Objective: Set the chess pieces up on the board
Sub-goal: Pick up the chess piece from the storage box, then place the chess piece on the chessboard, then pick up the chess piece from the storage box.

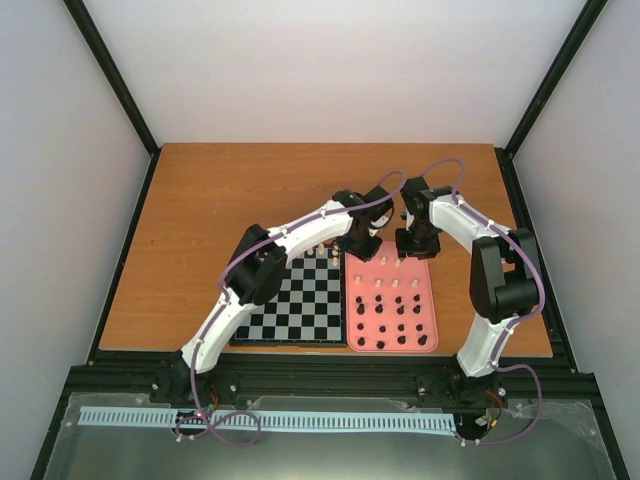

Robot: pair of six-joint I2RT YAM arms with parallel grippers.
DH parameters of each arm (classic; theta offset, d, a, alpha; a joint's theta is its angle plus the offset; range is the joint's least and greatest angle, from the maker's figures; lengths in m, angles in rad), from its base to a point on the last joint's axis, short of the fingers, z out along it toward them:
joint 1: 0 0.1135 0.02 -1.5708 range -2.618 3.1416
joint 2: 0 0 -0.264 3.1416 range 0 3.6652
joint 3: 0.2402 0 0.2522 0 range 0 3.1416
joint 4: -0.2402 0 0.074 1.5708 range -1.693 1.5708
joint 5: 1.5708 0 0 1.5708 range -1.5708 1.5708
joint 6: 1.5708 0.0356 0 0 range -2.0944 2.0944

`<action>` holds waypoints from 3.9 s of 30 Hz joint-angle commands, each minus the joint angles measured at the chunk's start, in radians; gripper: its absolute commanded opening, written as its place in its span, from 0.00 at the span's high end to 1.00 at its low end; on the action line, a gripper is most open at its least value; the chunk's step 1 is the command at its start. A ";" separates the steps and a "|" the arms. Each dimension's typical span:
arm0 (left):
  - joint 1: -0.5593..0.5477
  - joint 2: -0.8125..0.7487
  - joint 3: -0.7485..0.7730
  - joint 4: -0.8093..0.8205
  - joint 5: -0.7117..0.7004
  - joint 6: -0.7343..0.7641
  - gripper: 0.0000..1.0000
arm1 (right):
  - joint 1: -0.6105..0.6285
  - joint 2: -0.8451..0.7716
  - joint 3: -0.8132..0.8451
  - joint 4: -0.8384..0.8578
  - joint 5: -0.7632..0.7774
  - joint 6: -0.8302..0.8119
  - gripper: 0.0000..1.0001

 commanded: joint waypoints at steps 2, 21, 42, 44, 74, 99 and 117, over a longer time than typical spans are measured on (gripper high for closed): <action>-0.004 0.033 0.009 0.001 -0.013 0.004 0.71 | -0.013 -0.036 0.007 0.002 0.008 -0.008 0.52; 0.009 -0.036 0.071 -0.036 -0.013 0.004 0.93 | -0.015 -0.121 0.003 -0.096 0.030 0.002 0.52; 0.196 -0.573 -0.330 -0.097 -0.138 -0.041 0.92 | 0.000 -0.125 -0.195 -0.011 -0.050 0.002 0.55; 0.240 -0.643 -0.407 -0.095 -0.155 -0.046 0.92 | 0.001 -0.110 -0.205 0.000 -0.032 0.005 0.56; 0.482 -0.862 -0.964 0.130 -0.052 -0.115 0.93 | 0.006 -0.057 -0.109 -0.047 0.051 0.015 0.97; 0.550 -0.753 -1.077 0.320 -0.086 -0.145 0.93 | 0.352 0.121 0.443 -0.257 0.000 0.060 0.97; 0.588 -0.728 -1.072 0.345 -0.041 -0.127 0.93 | 0.388 0.188 0.539 -0.289 -0.012 0.052 0.97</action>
